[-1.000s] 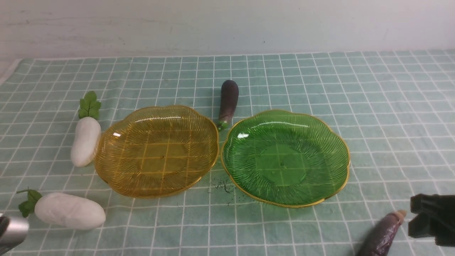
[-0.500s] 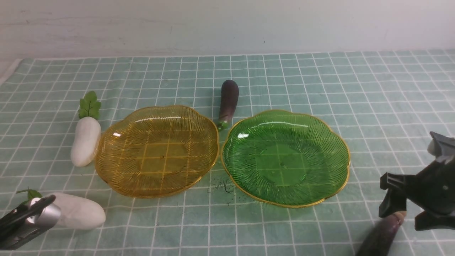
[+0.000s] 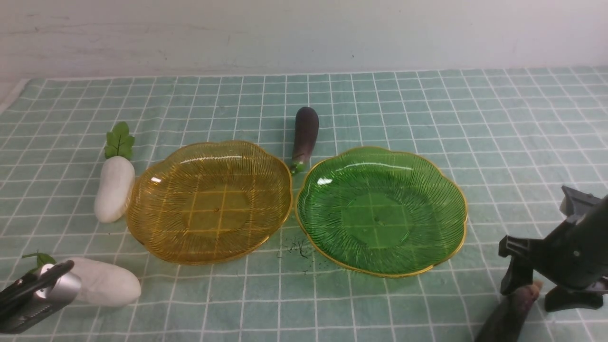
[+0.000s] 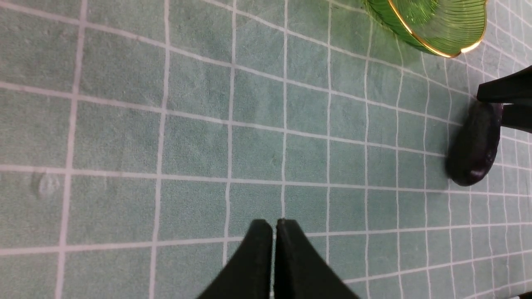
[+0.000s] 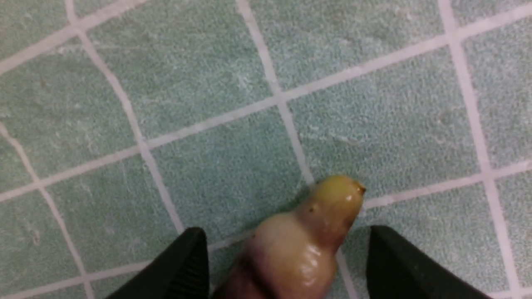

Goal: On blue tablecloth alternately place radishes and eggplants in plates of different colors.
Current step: 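Put the eggplants into the green plate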

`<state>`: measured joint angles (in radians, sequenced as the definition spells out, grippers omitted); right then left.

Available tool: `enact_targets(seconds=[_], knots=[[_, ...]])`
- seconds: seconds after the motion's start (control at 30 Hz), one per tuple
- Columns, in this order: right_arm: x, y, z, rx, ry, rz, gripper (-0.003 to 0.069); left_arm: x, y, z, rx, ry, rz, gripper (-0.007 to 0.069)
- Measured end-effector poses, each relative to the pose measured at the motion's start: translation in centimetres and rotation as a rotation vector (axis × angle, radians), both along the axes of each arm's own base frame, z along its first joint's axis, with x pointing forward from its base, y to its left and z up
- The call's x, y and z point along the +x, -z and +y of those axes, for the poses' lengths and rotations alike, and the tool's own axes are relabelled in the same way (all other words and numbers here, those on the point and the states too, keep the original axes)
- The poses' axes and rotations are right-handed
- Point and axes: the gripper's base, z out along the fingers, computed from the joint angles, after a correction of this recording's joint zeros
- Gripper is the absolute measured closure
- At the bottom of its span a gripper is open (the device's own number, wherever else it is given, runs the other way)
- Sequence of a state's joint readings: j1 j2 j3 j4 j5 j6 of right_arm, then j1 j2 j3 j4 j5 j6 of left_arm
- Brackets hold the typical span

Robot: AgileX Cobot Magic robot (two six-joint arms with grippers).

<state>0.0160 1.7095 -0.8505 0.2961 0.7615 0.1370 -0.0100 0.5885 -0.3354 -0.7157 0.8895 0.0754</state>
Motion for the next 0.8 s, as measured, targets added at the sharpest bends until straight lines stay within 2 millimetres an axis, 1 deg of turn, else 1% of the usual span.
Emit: enact_targets(seconds=[0.1,0.13,0.17,0.2,0.23,0.33,0.37,0.4,0.5,0.57,0.63,0.67,0.77,0.8], knots=[[0.1,-0.1,0.0,-0.005,-0.024,-0.003,0.0287,0.0,0.0,0.0,0.008,0.007,-0.005,0.0629],[0.1,-0.1,0.0,-0.005,-0.026,-0.004,0.0295,0.0,0.0,0.0,0.009,0.008,-0.006,0.0629],[0.2,-0.1,0.0,-0.003,-0.033,0.002,0.0341,0.0,0.0,0.0,0.012,0.013,-0.009,0.0629],[0.3,-0.4,0.1,0.0,-0.053,0.011,0.0416,0.0,0.0,0.0,0.017,0.019,-0.012,0.0629],[0.4,-0.7,0.1,0.002,-0.064,0.015,0.0442,0.0,0.0,0.0,0.02,0.024,-0.014,0.0629],[0.9,-2.3,0.2,0.009,-0.089,-0.001,0.0439,-0.1,0.1,0.0,0.024,0.042,-0.008,0.0629],[0.9,-2.6,0.2,0.009,-0.092,-0.004,0.0438,-0.2,0.1,-0.1,0.024,0.043,-0.006,0.0629],[1.4,-4.9,0.3,0.014,-0.111,-0.048,0.0438,-0.2,0.1,-0.1,0.023,0.048,0.0,0.0629],[1.9,-8.7,0.4,0.019,-0.129,-0.131,0.0438,-0.2,0.1,-0.1,0.023,0.05,0.002,0.0629],[2.2,-11.1,0.6,0.033,-0.13,-0.19,0.0438,-0.3,0.1,-0.1,0.025,0.052,0.004,0.0629],[2.5,-12.3,0.7,0.049,-0.126,-0.229,0.0438,-0.3,0.1,-0.1,0.025,0.054,0.006,0.0629],[2.9,-13.6,1.2,0.081,-0.136,-0.285,0.0438,-0.3,0.2,-0.1,0.025,0.058,0.008,0.0629],[3.5,-14.5,2.6,0.133,-0.175,-0.377,0.0438,-0.3,0.2,-0.1,0.025,0.059,0.01,0.0629],[3.8,-14.7,3.6,0.154,-0.205,-0.423,0.0438,-0.3,0.2,-0.1,0.025,0.059,0.01,0.0629]])
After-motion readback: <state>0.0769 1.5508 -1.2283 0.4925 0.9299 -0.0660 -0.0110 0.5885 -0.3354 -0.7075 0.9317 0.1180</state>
